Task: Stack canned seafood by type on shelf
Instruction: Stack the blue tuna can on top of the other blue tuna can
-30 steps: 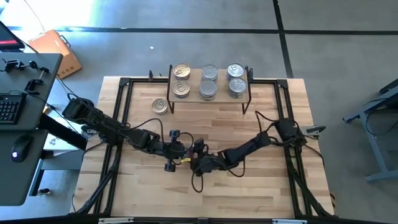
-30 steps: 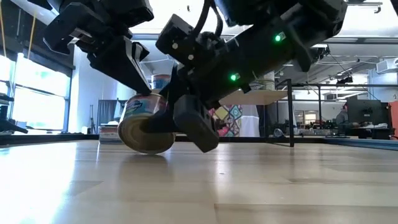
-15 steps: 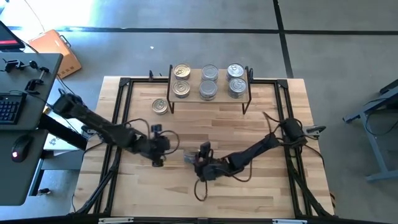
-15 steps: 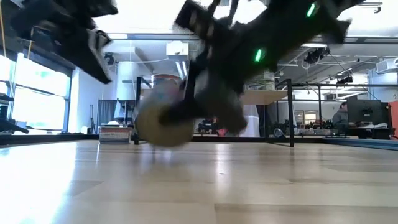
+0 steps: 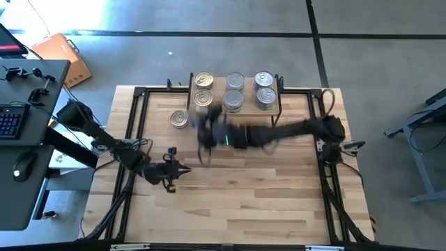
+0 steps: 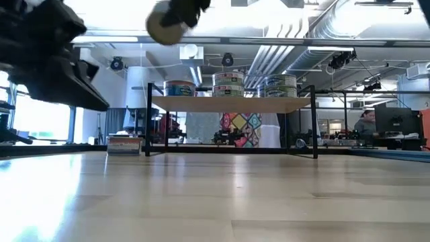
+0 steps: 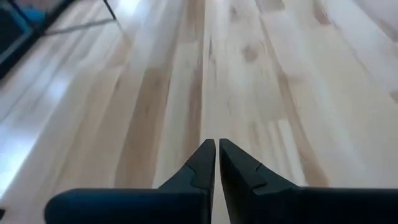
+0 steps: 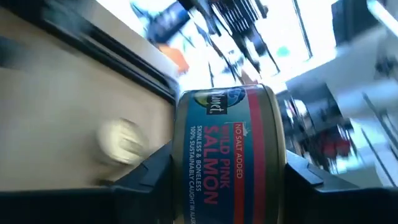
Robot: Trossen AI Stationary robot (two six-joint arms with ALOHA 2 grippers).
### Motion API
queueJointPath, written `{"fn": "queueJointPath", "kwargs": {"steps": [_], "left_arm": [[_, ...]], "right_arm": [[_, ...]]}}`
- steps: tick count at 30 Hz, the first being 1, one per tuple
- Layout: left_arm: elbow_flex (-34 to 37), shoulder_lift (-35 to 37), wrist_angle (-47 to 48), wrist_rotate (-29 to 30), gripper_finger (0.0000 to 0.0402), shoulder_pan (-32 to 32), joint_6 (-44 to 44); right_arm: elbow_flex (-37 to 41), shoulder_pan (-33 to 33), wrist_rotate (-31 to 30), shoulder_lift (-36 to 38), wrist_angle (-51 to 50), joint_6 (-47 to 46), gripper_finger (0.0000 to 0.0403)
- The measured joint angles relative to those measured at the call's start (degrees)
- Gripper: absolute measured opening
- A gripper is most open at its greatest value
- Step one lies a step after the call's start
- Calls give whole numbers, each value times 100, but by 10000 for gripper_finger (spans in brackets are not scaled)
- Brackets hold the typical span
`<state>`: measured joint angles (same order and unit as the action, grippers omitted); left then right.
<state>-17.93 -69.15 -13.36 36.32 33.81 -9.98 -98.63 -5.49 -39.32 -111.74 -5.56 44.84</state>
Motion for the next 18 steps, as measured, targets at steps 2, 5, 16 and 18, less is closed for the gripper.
{"fn": "queueJointPath", "kwargs": {"steps": [2,5,16,18], "left_arm": [[320,0,-802,-263,14,-236,391],[622,5,-1704,-489,14,-589,886],[677,239,-2430,-459,14,-1771,2448],[679,311,-2415,-455,14,-1870,2512]], "right_arm": [[-320,562,239,-12,-233,26,170],[-695,1359,1163,-11,-417,-111,170],[-1427,2903,2444,-858,-408,175,170],[-1415,3011,2469,-928,-404,333,170]]}}
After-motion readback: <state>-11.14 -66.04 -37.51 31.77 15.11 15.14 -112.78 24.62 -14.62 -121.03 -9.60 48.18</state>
